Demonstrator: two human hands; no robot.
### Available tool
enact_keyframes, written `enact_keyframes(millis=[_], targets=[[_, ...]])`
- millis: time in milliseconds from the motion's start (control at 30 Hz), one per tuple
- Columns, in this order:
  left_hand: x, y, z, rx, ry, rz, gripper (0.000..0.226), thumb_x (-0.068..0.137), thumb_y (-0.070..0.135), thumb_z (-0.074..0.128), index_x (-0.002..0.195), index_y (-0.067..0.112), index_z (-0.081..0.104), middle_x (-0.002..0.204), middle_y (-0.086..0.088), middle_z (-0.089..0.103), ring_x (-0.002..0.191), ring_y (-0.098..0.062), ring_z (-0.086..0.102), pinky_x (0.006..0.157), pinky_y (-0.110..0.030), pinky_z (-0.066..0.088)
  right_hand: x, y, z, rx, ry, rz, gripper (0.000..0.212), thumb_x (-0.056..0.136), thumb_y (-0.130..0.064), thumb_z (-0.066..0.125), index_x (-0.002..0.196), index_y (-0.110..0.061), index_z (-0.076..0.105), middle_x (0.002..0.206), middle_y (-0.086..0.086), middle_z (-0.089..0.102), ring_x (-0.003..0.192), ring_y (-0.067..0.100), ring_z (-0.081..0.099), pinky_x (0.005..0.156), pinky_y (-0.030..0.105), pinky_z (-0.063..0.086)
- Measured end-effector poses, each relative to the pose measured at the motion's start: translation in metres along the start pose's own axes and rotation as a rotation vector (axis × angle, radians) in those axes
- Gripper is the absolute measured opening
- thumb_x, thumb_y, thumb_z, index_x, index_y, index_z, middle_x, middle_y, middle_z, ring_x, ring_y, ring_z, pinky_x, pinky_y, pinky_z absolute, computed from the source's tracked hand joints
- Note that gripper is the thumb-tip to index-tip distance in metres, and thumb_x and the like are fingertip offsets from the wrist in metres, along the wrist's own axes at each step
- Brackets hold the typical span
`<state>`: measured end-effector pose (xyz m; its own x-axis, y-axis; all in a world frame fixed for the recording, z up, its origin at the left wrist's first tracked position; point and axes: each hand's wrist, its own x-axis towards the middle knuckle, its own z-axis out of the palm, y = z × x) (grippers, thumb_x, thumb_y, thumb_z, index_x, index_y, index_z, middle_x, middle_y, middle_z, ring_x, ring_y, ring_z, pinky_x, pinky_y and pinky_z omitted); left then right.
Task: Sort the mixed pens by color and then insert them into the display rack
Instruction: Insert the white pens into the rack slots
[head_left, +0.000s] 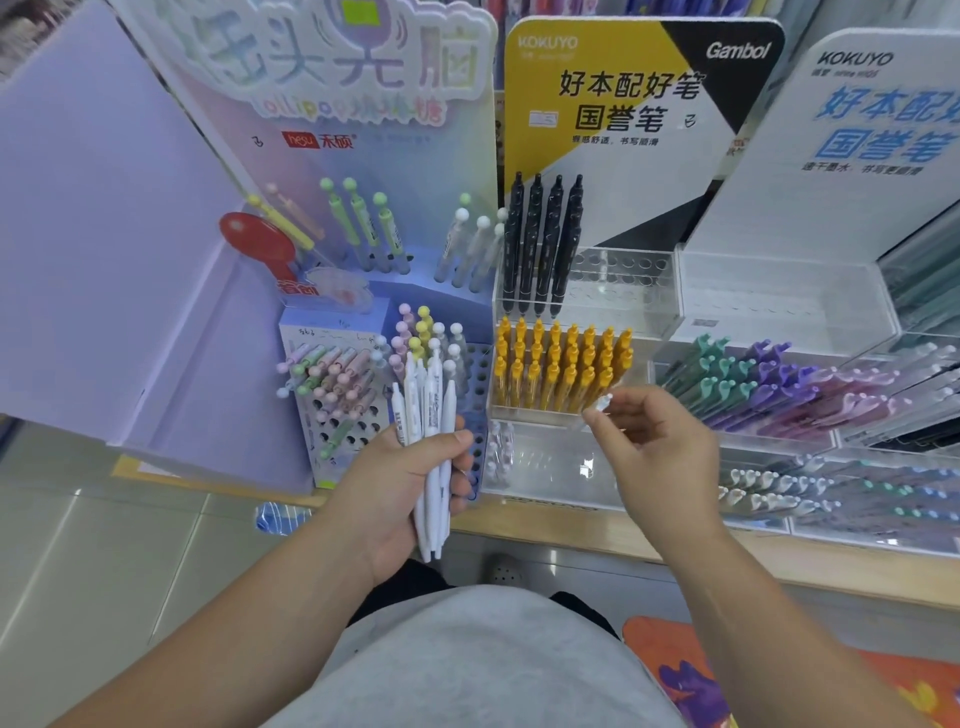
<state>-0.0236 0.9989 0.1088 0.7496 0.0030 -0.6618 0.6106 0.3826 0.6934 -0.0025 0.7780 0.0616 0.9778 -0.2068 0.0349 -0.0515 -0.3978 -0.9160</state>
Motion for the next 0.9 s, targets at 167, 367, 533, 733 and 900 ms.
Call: enact_keyframes(millis=[167, 367, 533, 733, 900], targets=[[0.003, -0.002, -0.002, 0.000, 0.026, -0.011, 0.028, 0.082, 0.009, 0.069, 0.109, 0.004, 0.065, 0.066, -0.008, 0.061, 0.052, -0.018, 0.055, 0.050, -0.030, 0.047, -0.007, 0.011, 0.014, -0.064, -0.100, -0.105, 0.020, 0.082, -0.014, 0.080, 0.093, -0.026, 0.068, 0.081, -0.020, 0.066, 0.077, -0.002, 0.065, 0.070, 0.009, 0.050], [0.003, -0.003, -0.003, 0.011, 0.011, -0.007, 0.035, 0.078, 0.012, 0.072, 0.111, 0.004, 0.065, 0.068, -0.008, 0.061, 0.053, -0.018, 0.055, 0.052, -0.030, 0.047, -0.007, 0.031, 0.036, -0.169, -0.157, -0.189, 0.014, 0.083, -0.017, 0.080, 0.094, -0.021, 0.072, 0.081, -0.014, 0.069, 0.078, -0.001, 0.065, 0.072, 0.011, 0.052], [-0.004, 0.001, -0.005, 0.023, -0.032, 0.005, 0.042, 0.070, 0.015, 0.072, 0.110, 0.006, 0.067, 0.072, -0.012, 0.060, 0.056, -0.020, 0.054, 0.052, -0.031, 0.048, -0.005, 0.038, 0.046, -0.249, -0.178, -0.215, 0.014, 0.084, -0.018, 0.079, 0.097, -0.018, 0.074, 0.086, -0.008, 0.073, 0.075, 0.006, 0.067, 0.070, 0.027, 0.058], [-0.007, 0.003, -0.011, 0.032, -0.058, -0.012, 0.045, 0.070, 0.012, 0.070, 0.115, 0.005, 0.064, 0.072, -0.012, 0.060, 0.056, -0.021, 0.052, 0.053, -0.032, 0.047, -0.005, 0.042, 0.061, -0.400, -0.174, -0.238, 0.016, 0.082, -0.020, 0.079, 0.097, -0.020, 0.074, 0.085, -0.004, 0.074, 0.069, 0.011, 0.069, 0.060, 0.026, 0.054], [-0.006, 0.009, -0.018, 0.053, -0.109, -0.021, 0.043, 0.071, 0.011, 0.071, 0.112, 0.005, 0.064, 0.070, -0.012, 0.061, 0.055, -0.020, 0.052, 0.052, -0.031, 0.048, -0.004, 0.043, 0.068, -0.456, -0.168, -0.187, 0.016, 0.084, -0.021, 0.077, 0.100, -0.019, 0.073, 0.086, -0.002, 0.075, 0.068, 0.017, 0.069, 0.058, 0.023, 0.047]])
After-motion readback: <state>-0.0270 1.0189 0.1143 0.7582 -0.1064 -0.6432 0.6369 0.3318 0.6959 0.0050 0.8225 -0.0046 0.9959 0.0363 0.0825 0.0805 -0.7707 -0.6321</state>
